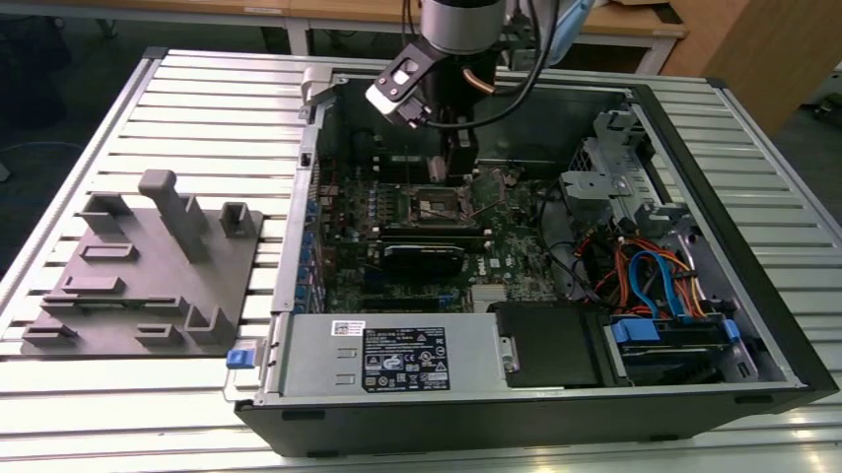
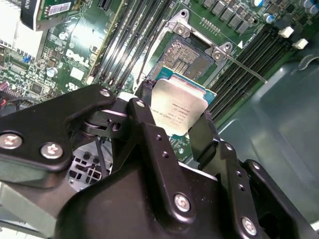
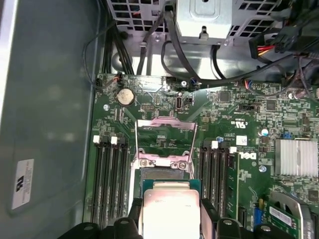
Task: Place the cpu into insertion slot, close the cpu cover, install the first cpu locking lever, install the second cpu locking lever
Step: 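Place the cpu into insertion slot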
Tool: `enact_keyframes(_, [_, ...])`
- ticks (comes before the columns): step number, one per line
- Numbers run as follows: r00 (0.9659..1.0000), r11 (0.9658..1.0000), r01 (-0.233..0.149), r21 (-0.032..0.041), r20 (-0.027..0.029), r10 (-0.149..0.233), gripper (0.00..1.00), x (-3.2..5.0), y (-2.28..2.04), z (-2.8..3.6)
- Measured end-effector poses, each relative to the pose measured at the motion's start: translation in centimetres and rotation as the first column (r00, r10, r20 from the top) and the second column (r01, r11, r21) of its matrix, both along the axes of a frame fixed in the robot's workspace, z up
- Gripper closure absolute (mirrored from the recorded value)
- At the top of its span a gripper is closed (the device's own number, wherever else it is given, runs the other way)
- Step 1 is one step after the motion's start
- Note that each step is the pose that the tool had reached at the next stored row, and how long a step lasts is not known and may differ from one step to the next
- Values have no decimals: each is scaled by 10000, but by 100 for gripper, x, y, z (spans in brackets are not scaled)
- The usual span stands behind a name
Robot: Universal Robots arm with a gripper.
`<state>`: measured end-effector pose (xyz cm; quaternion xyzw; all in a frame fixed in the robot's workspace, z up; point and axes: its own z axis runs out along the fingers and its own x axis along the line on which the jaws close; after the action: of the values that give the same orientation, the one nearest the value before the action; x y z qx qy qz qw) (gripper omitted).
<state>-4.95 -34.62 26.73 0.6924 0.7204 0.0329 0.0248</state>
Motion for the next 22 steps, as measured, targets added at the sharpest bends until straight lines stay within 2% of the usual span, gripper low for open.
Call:
enact_keyframes(5, [10000, 10000, 0, 1, 1, 0, 46, 0, 0, -80])
enact_keyframes(18, [10000, 10000, 0, 1, 0, 0, 46, 0, 0, -89])
enact_keyframes(22, [10000, 10000, 0, -3, 0, 0, 46, 0, 0, -121])
